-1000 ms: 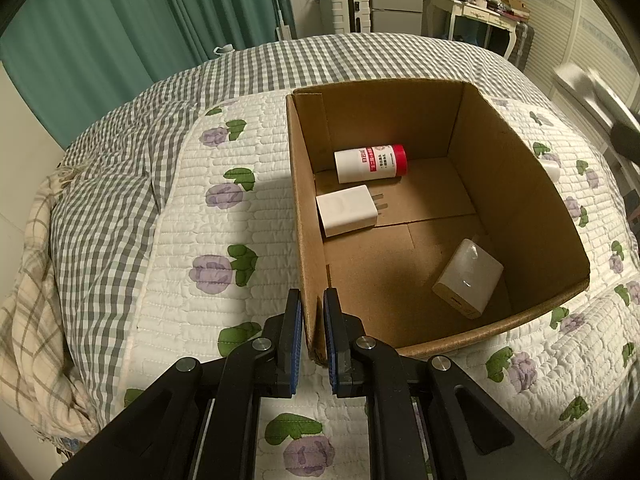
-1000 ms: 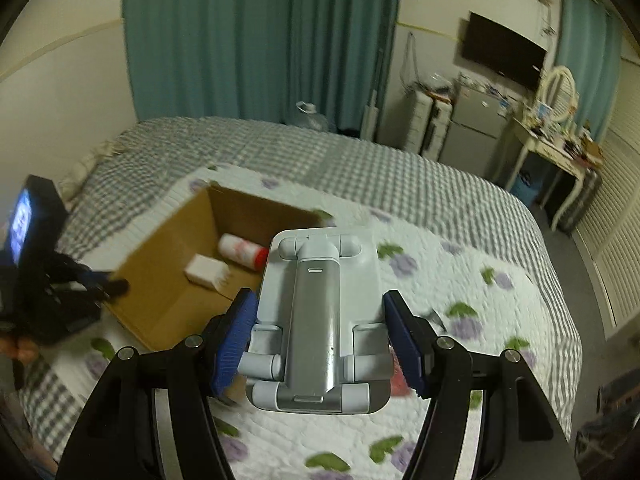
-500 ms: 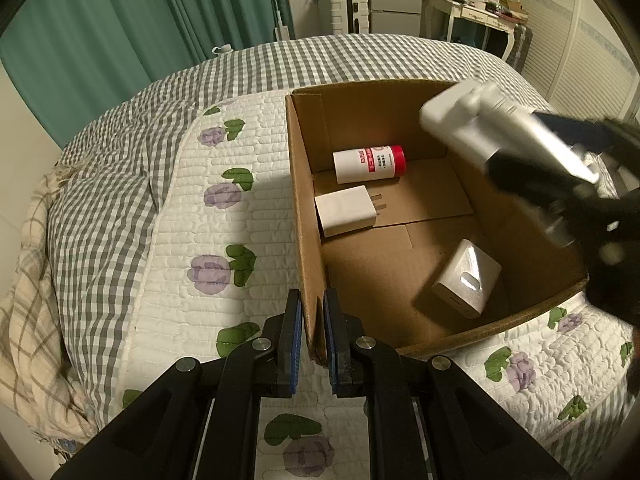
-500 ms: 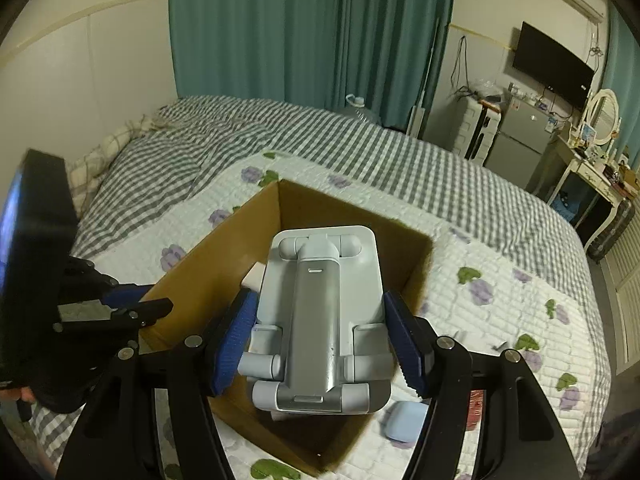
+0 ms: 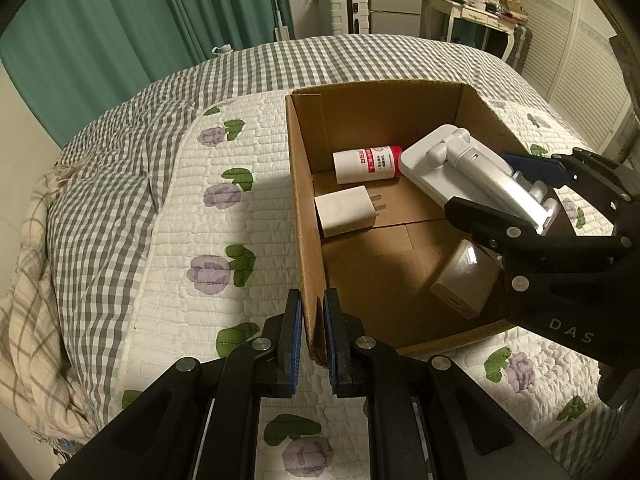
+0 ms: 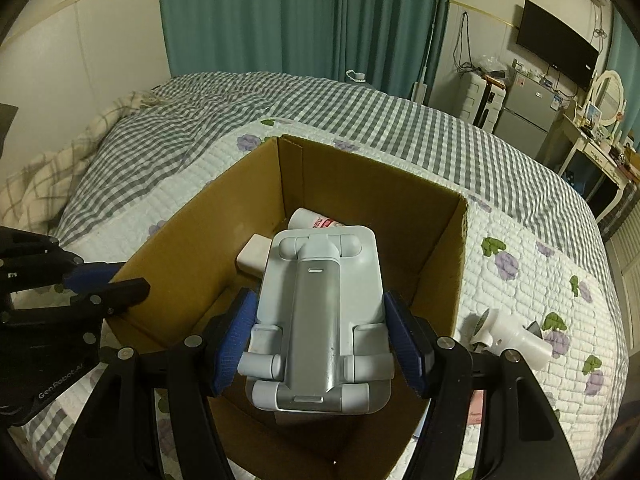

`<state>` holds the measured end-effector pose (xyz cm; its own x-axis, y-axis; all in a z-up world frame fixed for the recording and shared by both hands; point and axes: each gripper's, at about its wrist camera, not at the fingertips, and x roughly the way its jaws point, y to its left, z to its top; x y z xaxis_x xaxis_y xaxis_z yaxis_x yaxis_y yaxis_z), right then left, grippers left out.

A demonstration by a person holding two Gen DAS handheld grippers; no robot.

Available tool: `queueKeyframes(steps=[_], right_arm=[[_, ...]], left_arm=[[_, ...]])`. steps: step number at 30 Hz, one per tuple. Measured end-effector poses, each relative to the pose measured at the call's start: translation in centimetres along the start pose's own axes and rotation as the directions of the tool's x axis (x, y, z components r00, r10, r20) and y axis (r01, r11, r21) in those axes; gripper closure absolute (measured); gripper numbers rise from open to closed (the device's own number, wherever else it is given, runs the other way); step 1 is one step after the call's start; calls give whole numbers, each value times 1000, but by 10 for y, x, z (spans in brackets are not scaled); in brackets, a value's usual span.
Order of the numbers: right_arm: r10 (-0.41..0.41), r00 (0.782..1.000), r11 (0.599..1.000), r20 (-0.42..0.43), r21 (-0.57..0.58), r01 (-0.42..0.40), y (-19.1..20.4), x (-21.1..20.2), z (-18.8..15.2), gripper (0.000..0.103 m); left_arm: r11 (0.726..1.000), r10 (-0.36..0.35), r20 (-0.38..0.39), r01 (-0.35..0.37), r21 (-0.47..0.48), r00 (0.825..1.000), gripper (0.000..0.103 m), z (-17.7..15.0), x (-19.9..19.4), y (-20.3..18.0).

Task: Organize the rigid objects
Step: 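Carry the phone stand into the box with the right gripper, then move the right gripper to the light-blue earbud case and grasp it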

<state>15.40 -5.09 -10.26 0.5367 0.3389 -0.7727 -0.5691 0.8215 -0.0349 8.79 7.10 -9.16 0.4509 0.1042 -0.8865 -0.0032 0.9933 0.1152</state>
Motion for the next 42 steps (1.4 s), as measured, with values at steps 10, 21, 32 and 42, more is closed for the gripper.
queueKeyframes(steps=[10,21,32,42], right_arm=[[-12,991,1000,137,3,12,-6,-45,10,15],[-194,969,980,151,68,186,-80,-105,-10,14],[-219,975,960,-21,174,220,-130,-70,-82,14],[-194,976,967,-100,147,207,-117,-13,-113,14]], left_arm=[[1000,-4,-2,4,-2,1000,92,0,1,0],[1000,-3,-1,3,0,1000,92,0,0,1],[1000,2,0,-2,-3,1000,92,-1,-2,2],[1000,4,-1,-4,-6,1000,92,-1,-1,3]])
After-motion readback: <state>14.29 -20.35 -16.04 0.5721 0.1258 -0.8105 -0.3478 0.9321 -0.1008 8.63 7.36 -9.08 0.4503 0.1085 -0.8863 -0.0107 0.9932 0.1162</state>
